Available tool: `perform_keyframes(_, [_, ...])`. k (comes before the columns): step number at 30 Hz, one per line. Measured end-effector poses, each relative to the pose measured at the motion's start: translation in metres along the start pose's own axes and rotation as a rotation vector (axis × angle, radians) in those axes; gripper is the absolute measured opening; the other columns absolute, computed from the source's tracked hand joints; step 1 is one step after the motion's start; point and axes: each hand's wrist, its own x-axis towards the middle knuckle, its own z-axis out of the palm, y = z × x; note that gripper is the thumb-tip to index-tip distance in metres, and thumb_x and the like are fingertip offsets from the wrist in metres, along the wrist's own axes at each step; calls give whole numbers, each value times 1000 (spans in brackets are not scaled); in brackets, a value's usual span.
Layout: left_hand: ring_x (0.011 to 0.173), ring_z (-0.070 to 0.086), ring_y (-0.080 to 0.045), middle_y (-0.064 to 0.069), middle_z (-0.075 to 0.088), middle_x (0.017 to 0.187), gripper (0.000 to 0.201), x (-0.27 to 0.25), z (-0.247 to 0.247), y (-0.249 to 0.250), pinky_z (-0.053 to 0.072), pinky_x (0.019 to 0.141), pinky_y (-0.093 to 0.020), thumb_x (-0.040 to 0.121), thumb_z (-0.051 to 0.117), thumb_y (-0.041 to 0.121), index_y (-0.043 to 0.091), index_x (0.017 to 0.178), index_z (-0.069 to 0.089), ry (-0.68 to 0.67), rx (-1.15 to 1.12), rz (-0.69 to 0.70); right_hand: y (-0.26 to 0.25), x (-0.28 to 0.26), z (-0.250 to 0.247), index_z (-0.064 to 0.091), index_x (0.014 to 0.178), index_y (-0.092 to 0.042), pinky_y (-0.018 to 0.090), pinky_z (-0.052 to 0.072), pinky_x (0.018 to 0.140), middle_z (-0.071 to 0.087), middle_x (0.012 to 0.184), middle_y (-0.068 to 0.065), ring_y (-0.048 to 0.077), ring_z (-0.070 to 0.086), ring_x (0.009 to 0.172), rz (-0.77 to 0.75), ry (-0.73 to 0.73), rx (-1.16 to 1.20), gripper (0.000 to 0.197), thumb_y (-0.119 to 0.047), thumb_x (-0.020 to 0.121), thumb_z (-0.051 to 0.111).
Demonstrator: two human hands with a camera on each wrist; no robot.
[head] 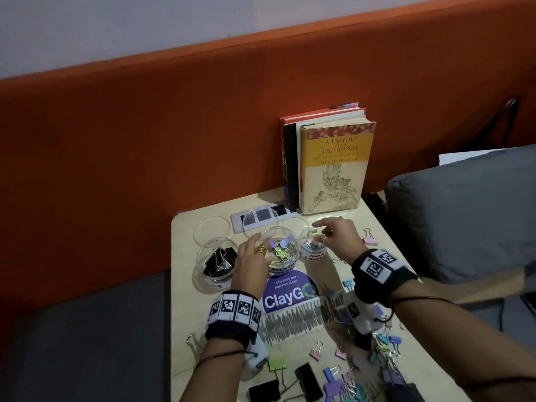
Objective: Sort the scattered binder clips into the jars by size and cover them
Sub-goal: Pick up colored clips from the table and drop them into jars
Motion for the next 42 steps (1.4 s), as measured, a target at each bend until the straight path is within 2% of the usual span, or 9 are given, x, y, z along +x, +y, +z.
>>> perform_keyframes(5, [133,24,-14,6,31,145,36,-30,-14,4,24,112,-32,93,52,29,25,129,56,13,32,30,6,-12,-4,67,107,-10,24,40,78,68,109,13,26,61,95,-139,-54,-112,24,-13,83,66])
perform_keyframes(9, [123,35,-11,10,41,127,40,-69,-11,-7,37,106,-27,86,64,26,28,125,57,-104,-82,14,22,-48,-6,69,101,-11,21,40,71,68,100,8,16,58,79,-177,-145,-135,21,-6,81,66])
perform_keyframes(14, [101,57,-8,11,50,112,25,-120,9,-9,57,78,-21,81,72,18,25,104,64,-373,-352,-44,48,-95,-4,70,99,-10,21,45,73,71,98,10,21,63,84,-184,-326,-280,21,-2,81,62])
perform_keyframes(19, [109,51,-5,16,46,121,58,-156,19,20,48,96,-27,65,80,43,36,117,55,-519,-134,69,64,-135,-3,62,111,-17,19,37,74,63,106,5,19,57,96,-50,-399,-343,41,-26,73,75])
perform_keyframes(24, [106,49,-10,14,47,115,61,-171,30,36,47,91,-30,63,76,47,34,116,49,-498,5,73,67,-157,3,51,122,-21,22,39,83,50,114,4,21,48,108,-32,-369,-383,57,-18,70,75])
perform_keyframes(30, [101,49,-10,13,51,107,38,-173,30,42,49,90,-28,73,68,45,34,105,53,-330,-44,44,65,-163,8,55,117,-15,30,44,89,45,116,8,25,42,112,1,-332,-407,46,-11,73,68])
perform_keyframes(35, [90,49,1,12,50,105,28,-149,-2,44,37,69,1,79,71,24,22,105,60,-172,-245,8,61,-163,11,57,108,-14,33,48,82,51,106,10,28,52,100,30,-299,-327,37,-9,72,65])
perform_keyframes(40, [109,54,-14,-1,56,121,46,-102,-45,19,44,101,-29,77,71,26,12,121,61,102,-273,-144,52,-155,4,58,110,-18,25,42,76,53,107,5,22,50,101,-29,-229,-287,42,-18,71,71])
perform_keyframes(42, [104,58,-15,-6,61,119,50,-80,-59,2,45,97,-22,77,71,26,9,122,60,205,-248,-175,46,-151,1,58,111,-20,22,41,78,53,108,3,19,50,101,-96,-214,-253,43,-19,70,74])
